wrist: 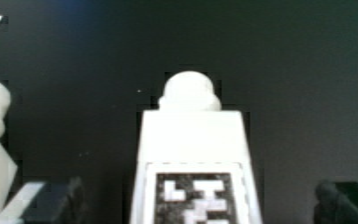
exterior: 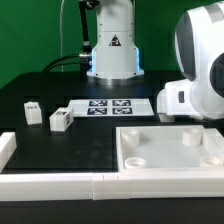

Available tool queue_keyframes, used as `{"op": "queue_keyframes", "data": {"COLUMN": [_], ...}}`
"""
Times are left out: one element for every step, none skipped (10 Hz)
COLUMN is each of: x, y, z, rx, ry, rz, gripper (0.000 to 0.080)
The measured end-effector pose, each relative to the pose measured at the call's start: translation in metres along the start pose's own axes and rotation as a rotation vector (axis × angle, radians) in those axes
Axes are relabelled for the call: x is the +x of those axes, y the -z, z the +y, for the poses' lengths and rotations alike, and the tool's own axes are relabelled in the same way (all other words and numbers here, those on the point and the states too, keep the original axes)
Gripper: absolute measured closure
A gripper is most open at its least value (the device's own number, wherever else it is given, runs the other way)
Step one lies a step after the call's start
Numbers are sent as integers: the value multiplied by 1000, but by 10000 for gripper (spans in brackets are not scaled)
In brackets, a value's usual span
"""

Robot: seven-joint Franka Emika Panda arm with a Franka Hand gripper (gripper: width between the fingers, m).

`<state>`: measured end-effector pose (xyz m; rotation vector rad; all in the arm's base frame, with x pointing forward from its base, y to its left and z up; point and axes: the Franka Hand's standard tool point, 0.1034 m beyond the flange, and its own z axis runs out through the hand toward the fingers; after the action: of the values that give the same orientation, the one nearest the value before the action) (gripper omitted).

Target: Assemble one leg

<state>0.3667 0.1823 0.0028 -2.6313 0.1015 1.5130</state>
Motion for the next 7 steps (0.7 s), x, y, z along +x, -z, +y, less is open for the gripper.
{"op": "queue_keyframes", "data": {"x": [1, 1, 1, 1, 1, 1, 1], "y": [1, 2, 2, 2, 2, 2, 2], "z": [2, 4, 4, 4, 4, 4, 4], "rx": [4, 7, 9, 9, 9, 9, 9], "ry": [1, -2, -3, -3, -3, -3, -3], "rz": [1, 1, 2, 1, 1, 1, 1], "gripper": [151, 160, 160, 341, 341, 510, 514]}}
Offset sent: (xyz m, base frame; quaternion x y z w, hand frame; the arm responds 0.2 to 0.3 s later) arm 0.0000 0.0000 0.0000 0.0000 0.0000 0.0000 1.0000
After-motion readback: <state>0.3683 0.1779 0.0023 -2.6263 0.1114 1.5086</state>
